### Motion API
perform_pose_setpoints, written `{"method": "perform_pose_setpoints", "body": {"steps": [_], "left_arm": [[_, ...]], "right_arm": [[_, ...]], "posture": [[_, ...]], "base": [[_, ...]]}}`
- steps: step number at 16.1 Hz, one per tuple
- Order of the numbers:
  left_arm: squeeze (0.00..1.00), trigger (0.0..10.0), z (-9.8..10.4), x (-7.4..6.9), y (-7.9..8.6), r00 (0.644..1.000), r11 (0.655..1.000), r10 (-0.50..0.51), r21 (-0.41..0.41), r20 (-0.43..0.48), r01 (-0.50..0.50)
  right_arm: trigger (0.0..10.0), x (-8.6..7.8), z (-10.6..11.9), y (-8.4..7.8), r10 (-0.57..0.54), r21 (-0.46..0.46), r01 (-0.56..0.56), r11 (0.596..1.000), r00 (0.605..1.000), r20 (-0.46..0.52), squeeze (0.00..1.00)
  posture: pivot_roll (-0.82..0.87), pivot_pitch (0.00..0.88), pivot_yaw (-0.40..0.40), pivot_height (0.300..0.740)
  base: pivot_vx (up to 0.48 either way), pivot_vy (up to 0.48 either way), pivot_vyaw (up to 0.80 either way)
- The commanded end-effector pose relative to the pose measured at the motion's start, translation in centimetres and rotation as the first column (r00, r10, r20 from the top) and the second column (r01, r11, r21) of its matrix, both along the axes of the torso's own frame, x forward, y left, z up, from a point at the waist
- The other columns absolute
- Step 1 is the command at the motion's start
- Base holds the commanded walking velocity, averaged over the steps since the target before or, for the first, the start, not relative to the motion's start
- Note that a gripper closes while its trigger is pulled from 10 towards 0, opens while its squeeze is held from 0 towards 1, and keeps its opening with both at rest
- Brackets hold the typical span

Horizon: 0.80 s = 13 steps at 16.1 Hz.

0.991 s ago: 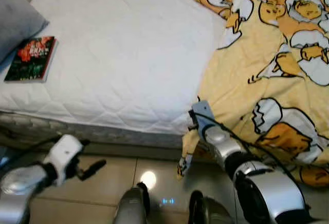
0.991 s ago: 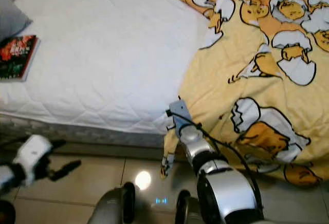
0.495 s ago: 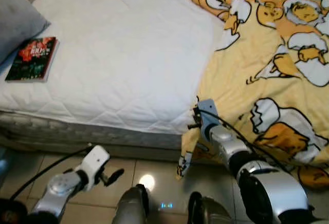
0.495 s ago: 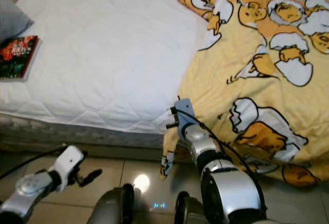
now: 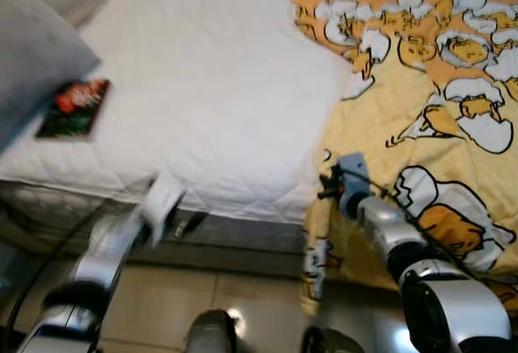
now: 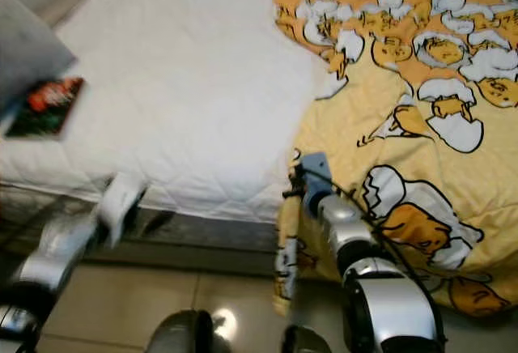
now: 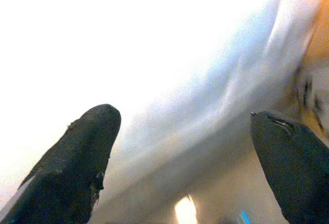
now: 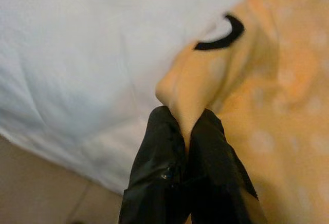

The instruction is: Clean up the room

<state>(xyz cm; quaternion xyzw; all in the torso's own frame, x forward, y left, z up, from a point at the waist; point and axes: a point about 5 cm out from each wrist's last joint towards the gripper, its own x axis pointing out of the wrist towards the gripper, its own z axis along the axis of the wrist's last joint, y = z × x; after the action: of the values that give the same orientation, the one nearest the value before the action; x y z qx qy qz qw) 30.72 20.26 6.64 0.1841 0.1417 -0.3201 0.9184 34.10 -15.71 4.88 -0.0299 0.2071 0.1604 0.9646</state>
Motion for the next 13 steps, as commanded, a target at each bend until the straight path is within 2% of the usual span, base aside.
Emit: {"method": "perform_pose_setpoints", "body": {"steps": [1,2,3,5,7,8,9,10,11,12,13], "left_arm": [[0.00,10.0,0.6,-0.4,-1.5,0.996,0.995,-0.087,-0.052,-0.010,0.086],[0.00,10.0,1.3,-0.6,-2.0,0.993,0.990,-0.119,-0.080,0.008,0.119],[0.00,10.0,2.5,-1.5,-2.6,0.981,0.971,-0.190,-0.138,0.031,0.193],[0.00,10.0,3.7,-2.7,-2.5,0.969,0.953,-0.245,-0.178,0.018,0.244],[0.00,10.0,4.1,-3.1,-2.4,0.966,0.949,-0.258,-0.186,0.004,0.255],[0.00,10.0,5.0,-4.4,-2.0,0.949,0.937,-0.314,-0.175,-0.039,0.303],[0.00,10.0,6.0,-6.0,-1.4,0.923,0.921,-0.374,-0.155,-0.091,0.358],[0.00,10.0,6.2,-6.6,-1.2,0.913,0.915,-0.391,-0.150,-0.112,0.374],[0.00,10.0,6.4,-6.9,-1.0,0.906,0.912,-0.402,-0.145,-0.134,0.384],[0.00,10.0,6.5,-7.2,-0.7,0.898,0.910,-0.409,-0.141,-0.164,0.389],[0.00,10.0,6.4,-7.2,-0.7,0.897,0.912,-0.406,-0.138,-0.173,0.386]], "right_arm": [[0.0,0.2,0.5,-0.5,0.005,0.019,-0.006,1.000,0.999,0.036,0.00],[0.0,0.2,0.6,-0.6,0.012,0.021,-0.013,1.000,0.999,0.041,0.00],[0.0,0.0,0.5,-1.0,0.019,0.019,-0.020,1.000,0.999,0.043,0.00],[0.0,-0.2,0.3,-1.2,0.024,0.015,-0.025,1.000,0.999,0.038,0.00],[0.0,-0.3,0.3,-1.3,0.027,0.015,-0.028,1.000,0.999,0.036,0.00],[0.0,-0.4,0.2,-1.0,0.061,0.026,-0.062,0.998,0.998,0.034,0.00],[0.0,-0.6,0.4,-0.1,0.159,0.073,-0.162,0.984,0.986,0.050,0.00],[0.0,-0.9,0.5,0.4,0.223,0.095,-0.228,0.969,0.973,0.062,0.00],[0.0,-1.3,0.6,1.0,0.324,0.125,-0.331,0.935,0.943,0.076,0.00],[0.0,-2.5,0.5,1.9,0.500,0.156,-0.508,0.847,0.861,0.087,0.00],[0.0,-3.3,0.3,2.2,0.587,0.152,-0.591,0.792,0.806,0.072,0.00]], "posture": [[0.11,0.000,0.059,0.740],[0.10,0.000,0.063,0.740],[0.10,0.000,0.067,0.740],[0.10,0.000,0.064,0.740],[0.10,0.000,0.064,0.740],[0.11,0.000,0.063,0.740],[0.11,0.000,0.063,0.740],[0.11,0.000,0.064,0.740],[0.11,0.000,0.063,0.740],[0.11,0.000,0.062,0.740],[0.11,0.000,0.062,0.740]], "base": [[0.000,0.000,0.00],[0.000,0.000,0.00],[0.000,0.000,0.00],[0.000,0.000,0.00],[0.000,0.000,0.00],[0.000,0.000,0.00],[0.000,0.000,0.00],[0.000,0.000,0.00],[0.000,0.000,0.00],[0.000,0.000,0.00],[0.000,0.000,0.00]]}}
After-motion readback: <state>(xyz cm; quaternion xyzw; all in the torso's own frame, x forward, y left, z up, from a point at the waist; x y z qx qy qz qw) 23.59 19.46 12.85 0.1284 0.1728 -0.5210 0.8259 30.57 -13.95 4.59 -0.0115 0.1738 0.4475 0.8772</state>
